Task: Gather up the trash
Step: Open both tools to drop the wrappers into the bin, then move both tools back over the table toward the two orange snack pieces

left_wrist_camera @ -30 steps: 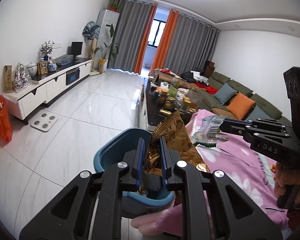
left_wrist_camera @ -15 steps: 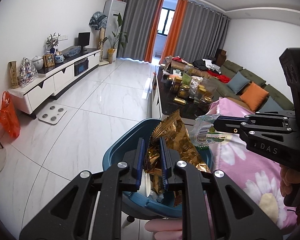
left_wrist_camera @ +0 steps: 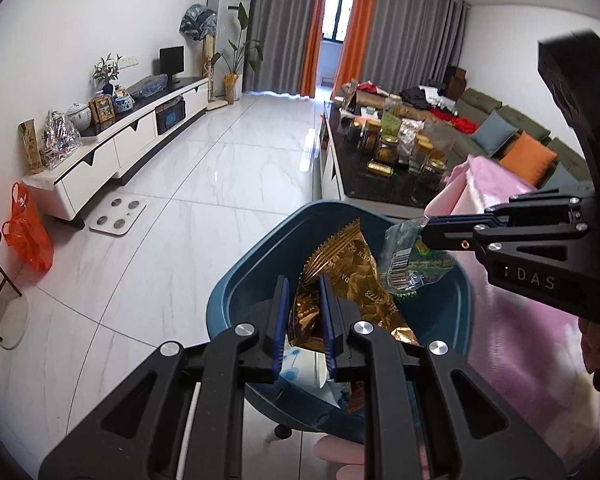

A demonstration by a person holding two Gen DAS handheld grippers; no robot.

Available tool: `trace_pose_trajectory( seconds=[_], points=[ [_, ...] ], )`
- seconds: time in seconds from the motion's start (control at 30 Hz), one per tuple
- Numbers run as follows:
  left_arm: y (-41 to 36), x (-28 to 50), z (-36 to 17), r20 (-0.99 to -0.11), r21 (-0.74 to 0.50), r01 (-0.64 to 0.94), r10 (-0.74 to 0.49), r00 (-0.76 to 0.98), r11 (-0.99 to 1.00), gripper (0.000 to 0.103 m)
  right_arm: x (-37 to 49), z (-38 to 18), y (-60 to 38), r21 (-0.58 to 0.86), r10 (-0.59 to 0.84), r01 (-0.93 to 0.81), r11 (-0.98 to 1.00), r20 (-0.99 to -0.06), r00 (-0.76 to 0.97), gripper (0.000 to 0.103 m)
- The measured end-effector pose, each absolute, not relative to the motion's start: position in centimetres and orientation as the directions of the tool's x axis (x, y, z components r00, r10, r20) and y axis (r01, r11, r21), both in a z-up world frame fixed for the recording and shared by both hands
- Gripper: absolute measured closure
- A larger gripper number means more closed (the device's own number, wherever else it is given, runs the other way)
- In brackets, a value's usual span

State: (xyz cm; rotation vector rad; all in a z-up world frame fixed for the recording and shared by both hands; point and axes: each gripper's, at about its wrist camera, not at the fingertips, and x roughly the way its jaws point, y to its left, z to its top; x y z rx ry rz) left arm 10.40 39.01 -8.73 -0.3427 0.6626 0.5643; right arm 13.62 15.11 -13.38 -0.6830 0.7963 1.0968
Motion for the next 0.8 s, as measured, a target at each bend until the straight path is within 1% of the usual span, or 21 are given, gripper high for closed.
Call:
trace_pose_trajectory(
  seconds=[0.17,0.37,0.4,0.43,0.47,0.5,0.53,0.57,0.63,0.67,0.7,0.73,0.8],
  points=[
    [38.1,13.0,-10.3,-0.683,-0.045,-0.590,0.406,0.608,0.806,0.087,14.1,-14.8,16.1,-0.100,0.455,-0.949,0.300,-0.859,0.234,0.101],
    [38.4,15.0,-12.1,-0.703,-0.014,-0.592,0.413,0.579,0.806,0.086,14.2,-16.1,16.7,-0.099,0.418,-0.951,0.293,-0.881,0.221,0.099],
    [38.5,15.2,-12.2,-0.703,-0.011,-0.592,0.415,0.577,0.806,0.085,14.2,-16.3,16.7,-0.097,0.414,-0.951,0.295,-0.884,0.219,0.097],
    [38.4,15.8,-12.4,-0.704,-0.004,-0.592,0.418,0.574,0.806,0.081,14.2,-16.4,16.7,-0.093,0.412,-0.951,0.295,-0.886,0.214,0.095],
    [38.6,15.7,-12.6,-0.703,-0.002,-0.592,0.420,0.574,0.806,0.078,14.3,-16.4,16.7,-0.091,0.411,-0.950,0.299,-0.886,0.214,0.091],
    [38.3,15.6,-12.7,-0.700,0.001,-0.594,0.424,0.575,0.805,0.073,14.3,-16.4,16.6,-0.092,0.410,-0.948,0.305,-0.886,0.218,0.090],
    [38.3,16.0,-12.7,-0.697,0.005,-0.596,0.430,0.574,0.803,0.067,14.3,-16.4,16.5,-0.089,0.412,-0.948,0.306,-0.885,0.216,0.090],
    [38.1,15.6,-12.5,-0.694,0.005,-0.598,0.433,0.575,0.802,0.065,14.3,-16.3,16.5,-0.085,0.415,-0.948,0.308,-0.884,0.214,0.089],
    [38.0,15.7,-12.3,-0.684,0.012,-0.610,0.452,0.572,0.792,0.053,14.5,-15.9,16.3,-0.071,0.428,-0.945,0.319,-0.879,0.210,0.083],
    [37.8,15.5,-12.0,-0.678,0.012,-0.614,0.458,0.575,0.789,0.049,14.8,-15.8,16.2,-0.062,0.436,-0.944,0.323,-0.876,0.206,0.069],
    [37.9,15.2,-11.8,-0.672,0.011,-0.618,0.464,0.577,0.786,0.041,14.9,-15.4,15.9,-0.045,0.450,-0.941,0.334,-0.870,0.202,0.059],
    [37.9,15.1,-11.6,-0.664,0.010,-0.629,0.475,0.578,0.777,0.037,15.1,-15.2,15.8,-0.037,0.459,-0.939,0.341,-0.866,0.200,0.059],
    [37.8,14.4,-11.0,-0.657,0.002,-0.634,0.479,0.582,0.773,0.035,15.2,-14.5,15.4,-0.023,0.478,-0.936,0.350,-0.855,0.200,0.059]
  ],
)
